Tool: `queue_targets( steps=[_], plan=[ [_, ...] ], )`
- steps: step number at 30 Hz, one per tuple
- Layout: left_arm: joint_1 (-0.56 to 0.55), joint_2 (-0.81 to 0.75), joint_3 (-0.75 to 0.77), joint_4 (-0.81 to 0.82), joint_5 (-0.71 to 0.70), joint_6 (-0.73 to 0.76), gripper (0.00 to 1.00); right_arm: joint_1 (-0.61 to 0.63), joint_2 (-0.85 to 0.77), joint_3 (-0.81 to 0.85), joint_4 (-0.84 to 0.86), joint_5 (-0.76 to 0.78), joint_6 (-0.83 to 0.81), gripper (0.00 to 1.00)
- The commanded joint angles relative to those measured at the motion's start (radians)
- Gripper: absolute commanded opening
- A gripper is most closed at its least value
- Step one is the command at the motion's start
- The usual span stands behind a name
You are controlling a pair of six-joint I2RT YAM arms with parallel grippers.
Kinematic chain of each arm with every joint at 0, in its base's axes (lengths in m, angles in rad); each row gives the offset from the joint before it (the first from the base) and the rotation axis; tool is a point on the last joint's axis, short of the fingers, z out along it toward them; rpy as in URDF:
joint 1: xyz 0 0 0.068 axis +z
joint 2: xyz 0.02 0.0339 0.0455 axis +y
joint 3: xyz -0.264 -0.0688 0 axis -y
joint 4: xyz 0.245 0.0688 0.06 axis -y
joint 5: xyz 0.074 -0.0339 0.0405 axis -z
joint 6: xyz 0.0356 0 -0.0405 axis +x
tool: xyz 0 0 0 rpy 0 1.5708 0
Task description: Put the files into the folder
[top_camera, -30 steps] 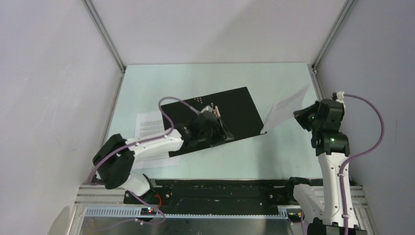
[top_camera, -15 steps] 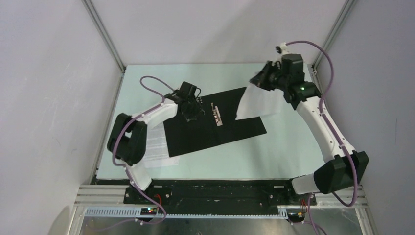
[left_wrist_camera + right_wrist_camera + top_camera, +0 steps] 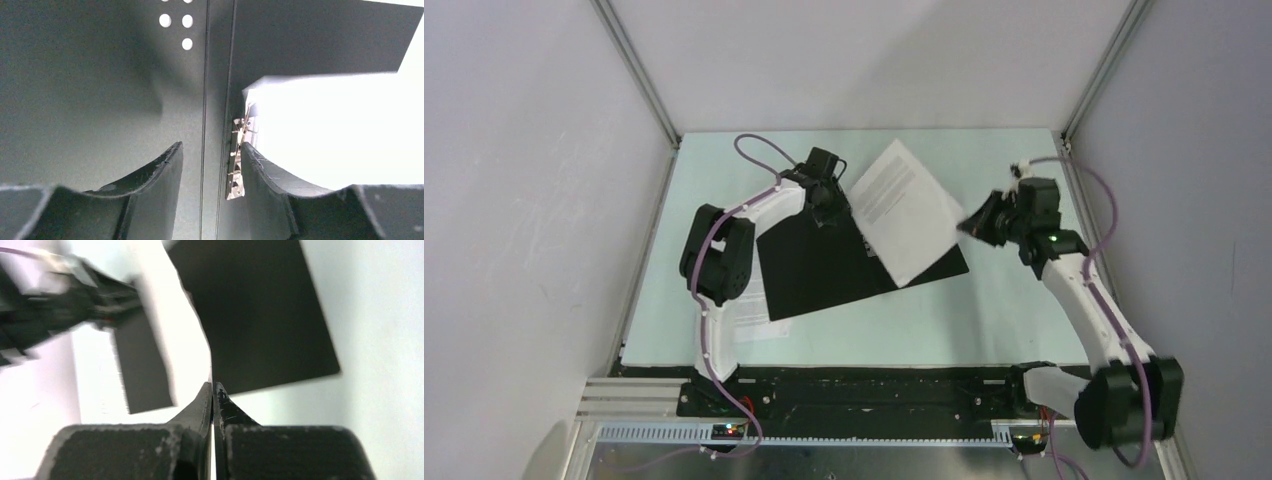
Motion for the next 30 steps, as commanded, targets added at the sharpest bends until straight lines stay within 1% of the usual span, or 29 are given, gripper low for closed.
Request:
queue_targets(
  steps=[1, 3, 6, 11, 17, 19, 22, 24, 30],
  plan=[
    [-0.020, 0.035, 0.066, -0.007, -0.064, 0.055, 0.51, -0.058, 0.135, -0.170, -0.005, -0.002, 0.057, 0.00],
    [-0.029, 0.054, 0.084, -0.006, -0.083, 0.064, 0.51, -0.050, 0.208, -0.183, -0.018, 0.049, 0.055, 0.00],
    [-0.043, 0.064, 0.093, -0.004, -0.120, 0.068, 0.51, -0.061, 0.252, -0.223, -0.012, 0.152, 0.091, 0.00],
    [-0.043, 0.080, 0.088, -0.005, -0.130, 0.065, 0.50, -0.104, 0.223, -0.331, 0.055, 0.239, 0.168, 0.00],
    [-0.043, 0.102, 0.081, -0.005, -0.135, 0.060, 0.50, -0.154, 0.163, -0.379, 0.117, 0.287, 0.216, 0.00],
    [-0.042, 0.105, 0.068, -0.004, -0.134, 0.050, 0.50, -0.179, 0.177, -0.369, 0.139, 0.281, 0.224, 0.00],
    [-0.038, 0.105, 0.052, -0.005, -0.129, 0.038, 0.50, -0.168, 0.226, -0.346, 0.167, 0.276, 0.245, 0.00],
    [-0.037, 0.105, 0.050, -0.004, -0.124, 0.046, 0.50, -0.132, 0.260, -0.330, 0.193, 0.272, 0.250, 0.00],
    [-0.023, 0.109, 0.033, -0.010, -0.104, 0.054, 0.49, -0.029, 0.397, -0.189, 0.172, 0.287, 0.233, 0.00]
  ],
)
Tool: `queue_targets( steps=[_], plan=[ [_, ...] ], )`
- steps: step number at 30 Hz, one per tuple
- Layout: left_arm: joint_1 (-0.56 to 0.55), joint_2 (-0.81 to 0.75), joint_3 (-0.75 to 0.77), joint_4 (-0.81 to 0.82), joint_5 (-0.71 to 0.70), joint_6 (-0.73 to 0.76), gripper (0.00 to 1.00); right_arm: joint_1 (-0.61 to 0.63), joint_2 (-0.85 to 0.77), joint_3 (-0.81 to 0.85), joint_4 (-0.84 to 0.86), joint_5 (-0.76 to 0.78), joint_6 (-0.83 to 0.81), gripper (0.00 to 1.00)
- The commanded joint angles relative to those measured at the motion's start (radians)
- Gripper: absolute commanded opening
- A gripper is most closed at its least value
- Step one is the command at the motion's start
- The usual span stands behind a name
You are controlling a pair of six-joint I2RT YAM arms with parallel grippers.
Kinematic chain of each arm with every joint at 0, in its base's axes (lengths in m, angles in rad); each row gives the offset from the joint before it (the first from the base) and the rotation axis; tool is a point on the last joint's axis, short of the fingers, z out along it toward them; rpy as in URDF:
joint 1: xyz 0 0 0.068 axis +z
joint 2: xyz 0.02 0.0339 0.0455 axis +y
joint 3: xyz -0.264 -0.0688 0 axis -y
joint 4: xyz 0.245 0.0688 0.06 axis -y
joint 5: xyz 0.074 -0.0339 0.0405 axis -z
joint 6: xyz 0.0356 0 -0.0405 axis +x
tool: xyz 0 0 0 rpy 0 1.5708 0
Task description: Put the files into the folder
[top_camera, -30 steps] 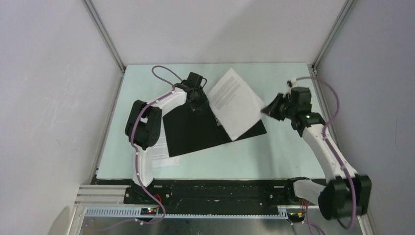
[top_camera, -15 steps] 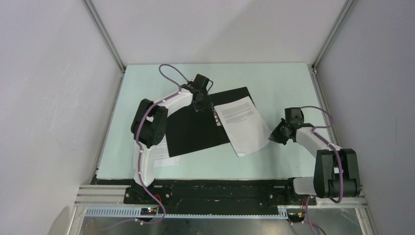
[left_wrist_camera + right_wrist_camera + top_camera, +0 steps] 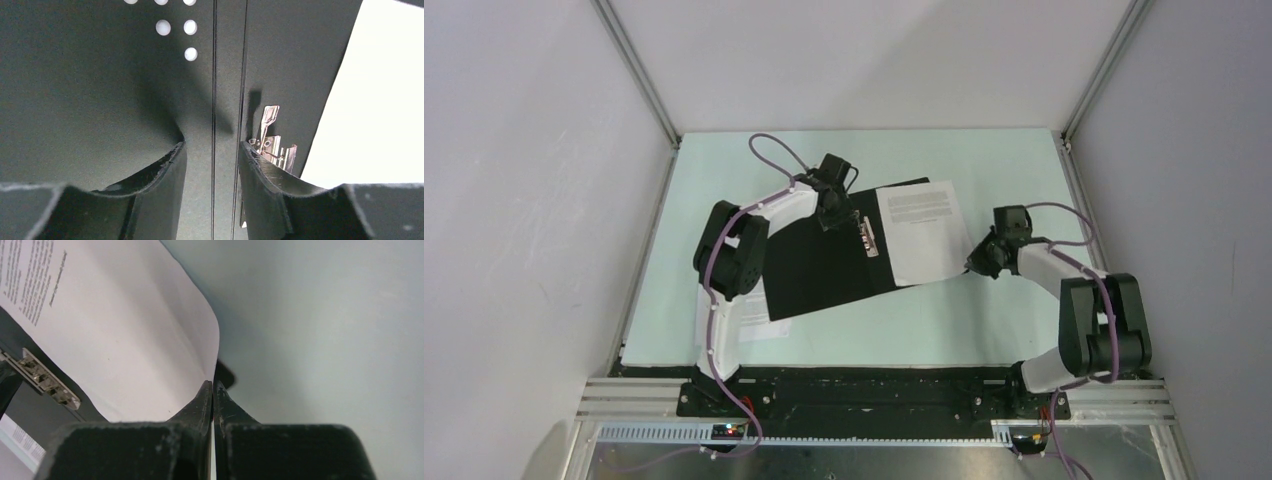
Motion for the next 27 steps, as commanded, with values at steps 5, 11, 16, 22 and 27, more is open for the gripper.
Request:
queue_targets(
  steps=[5, 11, 16, 22, 27],
  plan=[
    [0.026, 0.010, -0.041, -0.011, 0.005, 0.016, 0.47, 0.105, 0.164, 0.185, 0.020, 0.020, -0.002, 0.00],
    [0.035, 0.018, -0.032, -0.017, 0.025, 0.022, 0.47, 0.109, 0.212, 0.228, -0.020, 0.030, -0.037, 0.00],
    [0.034, 0.029, -0.016, -0.019, 0.035, 0.027, 0.47, 0.106, 0.217, 0.229, -0.049, 0.012, -0.081, 0.00],
    [0.034, 0.028, -0.009, -0.020, 0.039, 0.020, 0.47, 0.147, 0.203, 0.226, -0.080, 0.043, -0.090, 0.00],
    [0.034, 0.016, -0.013, -0.019, 0.039, 0.016, 0.47, 0.152, 0.168, 0.192, -0.072, 0.054, -0.069, 0.00]
  ],
)
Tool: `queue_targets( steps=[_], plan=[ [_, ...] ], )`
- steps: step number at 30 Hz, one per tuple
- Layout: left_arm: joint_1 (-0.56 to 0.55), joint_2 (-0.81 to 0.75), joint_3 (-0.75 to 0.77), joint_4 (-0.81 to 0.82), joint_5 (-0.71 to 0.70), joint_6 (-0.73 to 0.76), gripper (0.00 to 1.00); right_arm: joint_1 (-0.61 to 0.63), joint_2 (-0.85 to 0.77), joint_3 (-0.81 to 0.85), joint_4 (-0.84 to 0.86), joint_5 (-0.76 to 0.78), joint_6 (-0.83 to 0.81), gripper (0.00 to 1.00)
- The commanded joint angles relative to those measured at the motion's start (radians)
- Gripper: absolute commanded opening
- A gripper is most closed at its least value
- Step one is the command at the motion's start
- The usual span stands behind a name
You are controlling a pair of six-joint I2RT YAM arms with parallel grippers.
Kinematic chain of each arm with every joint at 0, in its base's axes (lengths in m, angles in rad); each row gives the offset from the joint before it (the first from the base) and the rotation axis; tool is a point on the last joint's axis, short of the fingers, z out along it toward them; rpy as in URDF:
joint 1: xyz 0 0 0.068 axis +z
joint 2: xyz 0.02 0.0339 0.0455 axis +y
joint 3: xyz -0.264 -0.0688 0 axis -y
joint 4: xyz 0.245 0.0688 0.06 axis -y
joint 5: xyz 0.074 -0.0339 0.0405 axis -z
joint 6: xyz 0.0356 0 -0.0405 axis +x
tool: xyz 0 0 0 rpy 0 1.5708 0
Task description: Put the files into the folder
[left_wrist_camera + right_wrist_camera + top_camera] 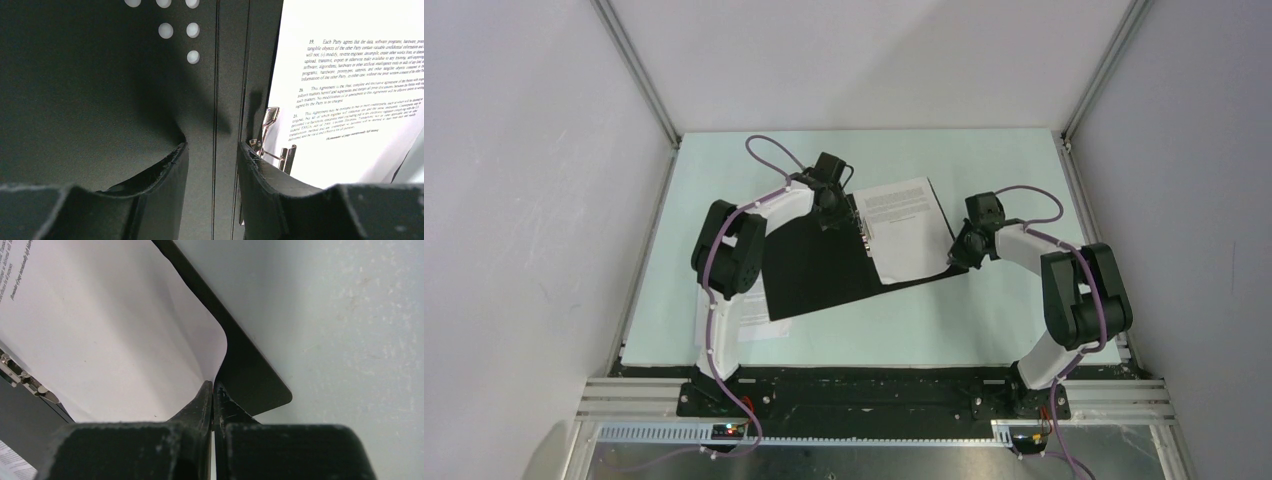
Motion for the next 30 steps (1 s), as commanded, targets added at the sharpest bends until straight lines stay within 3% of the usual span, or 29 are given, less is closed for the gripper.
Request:
queue_targets(
  steps=[1, 15, 30],
  plan=[
    [0.009, 0.015, -0.003, -0.030, -0.015, 0.016, 0.47, 0.012, -0.043, -0.013, -0.010, 0.029, 0.004, 0.00],
    [0.010, -0.011, -0.004, -0.033, -0.012, 0.027, 0.47, -0.021, -0.050, -0.018, -0.025, 0.072, -0.071, 0.00],
    [0.010, -0.021, 0.002, -0.043, -0.015, 0.025, 0.47, 0.027, -0.030, -0.029, 0.015, 0.046, -0.021, 0.00]
  ],
)
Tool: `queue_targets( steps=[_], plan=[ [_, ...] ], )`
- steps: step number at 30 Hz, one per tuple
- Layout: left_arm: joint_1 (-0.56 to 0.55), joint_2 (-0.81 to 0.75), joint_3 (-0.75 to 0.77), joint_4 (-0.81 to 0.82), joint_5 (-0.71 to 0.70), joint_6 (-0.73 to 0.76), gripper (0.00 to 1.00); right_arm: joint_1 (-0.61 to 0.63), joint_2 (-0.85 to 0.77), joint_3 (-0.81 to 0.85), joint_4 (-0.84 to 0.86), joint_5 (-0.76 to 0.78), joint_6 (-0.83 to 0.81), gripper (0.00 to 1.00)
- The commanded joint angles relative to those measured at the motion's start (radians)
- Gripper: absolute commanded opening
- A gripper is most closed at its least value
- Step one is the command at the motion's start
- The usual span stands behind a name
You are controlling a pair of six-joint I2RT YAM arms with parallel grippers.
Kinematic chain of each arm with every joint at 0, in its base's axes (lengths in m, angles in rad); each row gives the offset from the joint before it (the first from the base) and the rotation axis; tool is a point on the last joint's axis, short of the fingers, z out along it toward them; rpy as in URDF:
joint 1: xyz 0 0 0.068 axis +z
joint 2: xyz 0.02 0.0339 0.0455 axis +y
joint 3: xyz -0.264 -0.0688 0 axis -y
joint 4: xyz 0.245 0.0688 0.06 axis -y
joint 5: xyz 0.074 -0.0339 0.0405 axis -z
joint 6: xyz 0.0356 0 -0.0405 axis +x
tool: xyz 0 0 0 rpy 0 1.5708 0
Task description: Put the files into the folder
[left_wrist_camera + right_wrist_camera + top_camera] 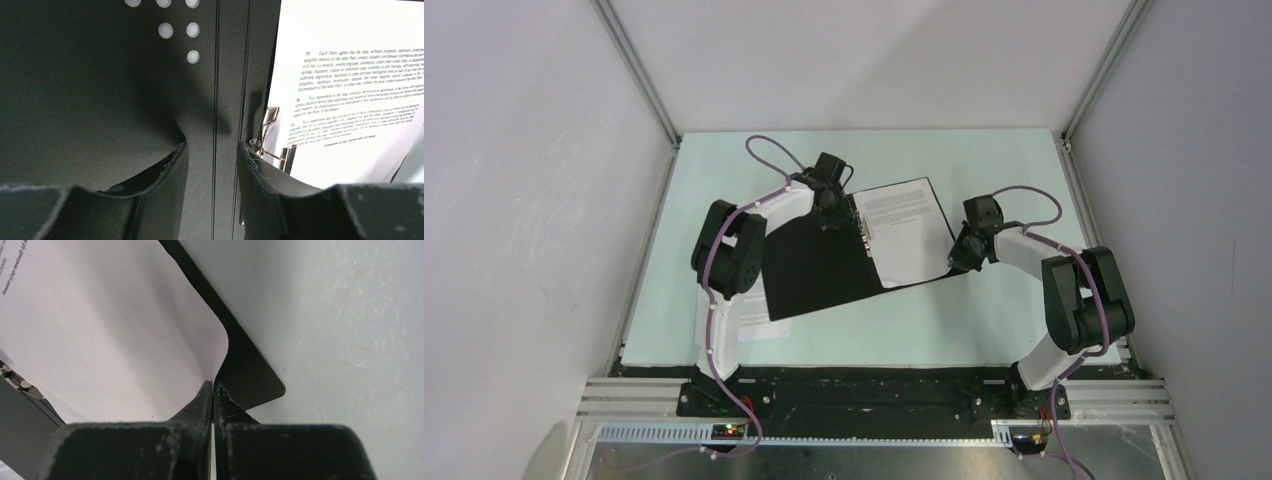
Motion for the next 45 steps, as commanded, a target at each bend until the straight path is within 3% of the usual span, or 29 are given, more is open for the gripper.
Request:
queue_targets(
  steps=[1, 10, 13, 18, 22, 25, 28, 33, 35, 38, 45],
  plan=[
    [0.010, -0.019, 0.001, -0.042, -0.015, 0.025, 0.47, 0.009, -0.001, -0.006, 0.020, 0.012, 0.013, 0.00],
    [0.016, -0.027, -0.003, -0.044, -0.017, 0.028, 0.47, 0.002, -0.011, -0.005, 0.017, 0.011, 0.009, 0.07],
    [0.019, -0.034, -0.003, -0.044, -0.016, 0.030, 0.47, 0.000, -0.021, -0.006, 0.013, 0.012, 0.009, 0.22],
    [0.026, -0.070, -0.007, -0.048, -0.008, 0.032, 0.47, -0.004, -0.056, -0.007, -0.006, 0.011, 0.008, 0.56],
    [0.045, -0.166, -0.041, -0.063, -0.008, 0.043, 0.50, -0.022, -0.122, -0.005, -0.044, 0.011, 0.003, 0.73],
    [0.104, -0.281, -0.179, -0.064, -0.007, 0.023, 0.57, -0.048, -0.172, -0.006, -0.089, 0.013, -0.011, 0.81],
    [0.201, -0.456, -0.340, -0.062, -0.012, -0.004, 0.64, -0.039, -0.252, -0.004, -0.113, 0.024, -0.036, 0.83],
    [0.454, -0.696, -0.634, -0.064, 0.016, 0.027, 0.74, 0.174, -0.269, 0.069, -0.138, 0.015, -0.026, 0.82],
    [0.580, -0.791, -0.722, -0.071, 0.035, 0.055, 0.76, 0.301, -0.230, 0.115, -0.123, 0.012, -0.002, 0.81],
    [0.742, -0.842, -0.800, -0.081, 0.074, 0.115, 0.86, 0.503, -0.113, 0.196, -0.079, 0.001, 0.016, 0.79],
    [0.954, -0.821, -0.821, -0.122, 0.080, 0.321, 0.89, 0.808, 0.214, 0.540, -0.031, -0.073, -0.031, 0.67]
  ],
)
